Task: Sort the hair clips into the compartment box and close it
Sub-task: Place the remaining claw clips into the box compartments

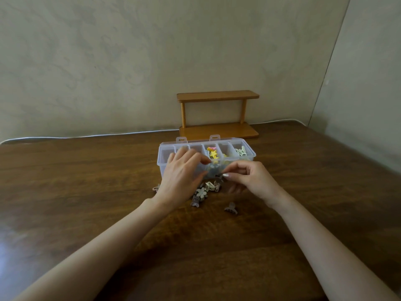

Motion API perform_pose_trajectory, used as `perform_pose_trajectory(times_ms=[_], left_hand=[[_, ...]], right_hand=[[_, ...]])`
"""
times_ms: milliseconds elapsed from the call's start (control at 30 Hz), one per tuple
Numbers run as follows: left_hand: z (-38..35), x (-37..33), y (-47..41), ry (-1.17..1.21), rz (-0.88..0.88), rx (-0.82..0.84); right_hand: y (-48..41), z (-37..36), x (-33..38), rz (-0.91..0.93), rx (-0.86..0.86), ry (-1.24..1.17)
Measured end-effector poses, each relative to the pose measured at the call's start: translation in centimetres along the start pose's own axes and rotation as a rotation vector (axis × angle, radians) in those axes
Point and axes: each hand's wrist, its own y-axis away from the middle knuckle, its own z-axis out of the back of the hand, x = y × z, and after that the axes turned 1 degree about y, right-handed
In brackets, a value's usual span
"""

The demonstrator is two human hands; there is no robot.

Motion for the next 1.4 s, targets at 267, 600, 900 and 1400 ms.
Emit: perform_pose_trajectory(times_ms=[267, 600, 900, 1400], left_hand=[[-0.7, -1.1, 0.7, 0.132, -0.05, 0.073], [-0.8, -1.2, 1.2, 0.175, -0.042, 0.034], [1.5, 3.1, -0.8, 0.012, 0.264, -0.174], [2.5, 4.9, -4.7, -0.257, 0.492, 0.374]], right_hand=[[0.3, 0.1, 0.3, -0.048, 0.04, -0.142], [0.1, 0.0, 0.2, -0.053, 0.062, -0.148], [-0.1, 0.1, -0.4, -0.046, -0.013, -0.068], [-0.1, 0.1, -0.3, -0.043, -0.001, -0.026]])
